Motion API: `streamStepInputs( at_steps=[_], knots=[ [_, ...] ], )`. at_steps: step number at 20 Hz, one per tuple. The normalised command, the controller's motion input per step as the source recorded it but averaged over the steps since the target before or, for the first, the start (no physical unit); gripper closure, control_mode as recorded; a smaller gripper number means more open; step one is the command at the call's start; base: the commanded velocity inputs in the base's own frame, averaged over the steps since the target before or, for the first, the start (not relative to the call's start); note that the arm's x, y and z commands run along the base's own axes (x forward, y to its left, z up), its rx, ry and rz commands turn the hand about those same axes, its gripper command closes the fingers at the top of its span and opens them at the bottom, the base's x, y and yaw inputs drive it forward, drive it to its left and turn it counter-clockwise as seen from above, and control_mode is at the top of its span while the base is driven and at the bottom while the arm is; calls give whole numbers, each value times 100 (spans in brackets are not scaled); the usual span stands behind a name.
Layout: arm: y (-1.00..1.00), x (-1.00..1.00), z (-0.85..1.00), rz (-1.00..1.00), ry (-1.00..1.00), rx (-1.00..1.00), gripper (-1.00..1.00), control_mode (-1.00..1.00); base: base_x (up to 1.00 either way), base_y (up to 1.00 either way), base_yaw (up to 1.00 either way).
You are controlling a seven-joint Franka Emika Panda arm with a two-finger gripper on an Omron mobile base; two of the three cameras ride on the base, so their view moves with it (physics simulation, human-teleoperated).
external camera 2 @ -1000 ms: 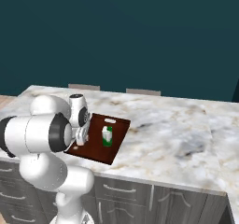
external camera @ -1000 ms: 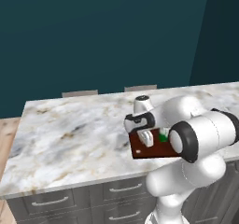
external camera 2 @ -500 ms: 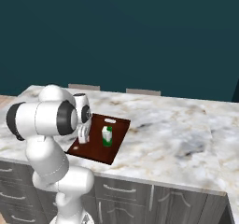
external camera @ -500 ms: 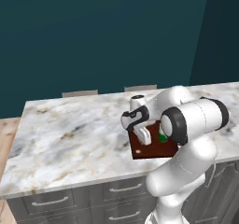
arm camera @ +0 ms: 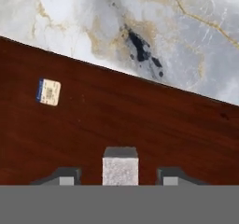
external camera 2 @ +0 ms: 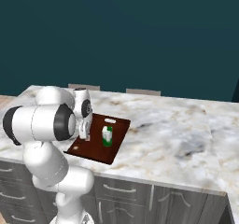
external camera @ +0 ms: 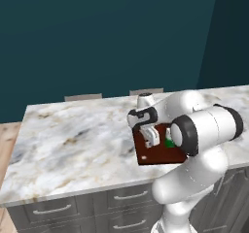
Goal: Take out the milk from the fridge and place it on the tray on the counter. Then take the sugar cube near the tray and place it in the tray.
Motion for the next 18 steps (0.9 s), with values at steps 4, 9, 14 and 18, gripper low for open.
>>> streamStepInputs(
  at_steps=[4, 9, 14, 18],
  knots=[
    [0, 0, 78, 0, 0, 0, -100, -100, 0, 0, 0],
    [0, -42, 85, 0, 0, -5, -100, -100, 0, 0, 0],
    [2, -98, 71, 9, -3, -15, -100, -100, 0, 0, 0],
    [-8, -100, 98, 15, -9, -10, -100, -100, 0, 0, 0]
  ],
)
